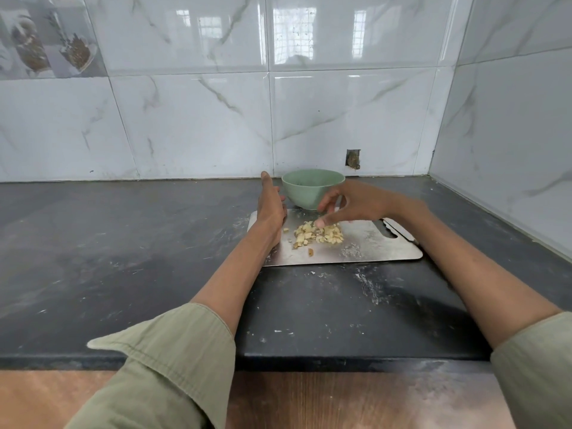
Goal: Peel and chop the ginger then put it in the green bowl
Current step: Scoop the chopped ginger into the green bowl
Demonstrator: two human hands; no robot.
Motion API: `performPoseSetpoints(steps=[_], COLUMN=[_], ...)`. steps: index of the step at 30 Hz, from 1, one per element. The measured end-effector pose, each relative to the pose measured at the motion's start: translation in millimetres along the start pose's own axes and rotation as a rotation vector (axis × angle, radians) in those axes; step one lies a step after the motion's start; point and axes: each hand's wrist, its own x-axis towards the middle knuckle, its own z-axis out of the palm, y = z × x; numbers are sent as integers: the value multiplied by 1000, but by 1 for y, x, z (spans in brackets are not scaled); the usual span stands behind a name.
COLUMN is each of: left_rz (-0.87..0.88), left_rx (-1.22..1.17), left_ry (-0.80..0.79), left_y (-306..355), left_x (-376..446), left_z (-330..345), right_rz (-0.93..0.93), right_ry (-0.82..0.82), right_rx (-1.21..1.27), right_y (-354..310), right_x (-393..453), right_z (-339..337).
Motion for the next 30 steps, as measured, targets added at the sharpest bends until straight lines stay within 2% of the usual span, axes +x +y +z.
performPoseSetpoints(steps=[3, 9, 12, 17, 23, 27, 30], left_rz=[2, 31, 52, 39, 61, 28, 4], left_rx=[-2, 31, 38, 32, 128, 129, 86], left_ry=[0, 0, -26, 14, -25, -23, -6], left_y=[0, -5, -6, -8, 4, 7, 6], left_x=[-8, -6, -2, 0, -24, -28, -21], left_z=[7, 7, 7, 7, 12, 9, 6], right_rz=[143, 40, 64, 164, 78, 0, -84], right_ry=[-166, -114, -90, -310, -204, -115, -175], right_rx=[1, 84, 78, 121, 155, 33, -25], right_y=[5, -11, -8, 10, -11, -20, -19], right_x=[0, 9, 6, -8, 5, 1, -6], right_z=[5, 22, 10, -7, 18, 13, 21])
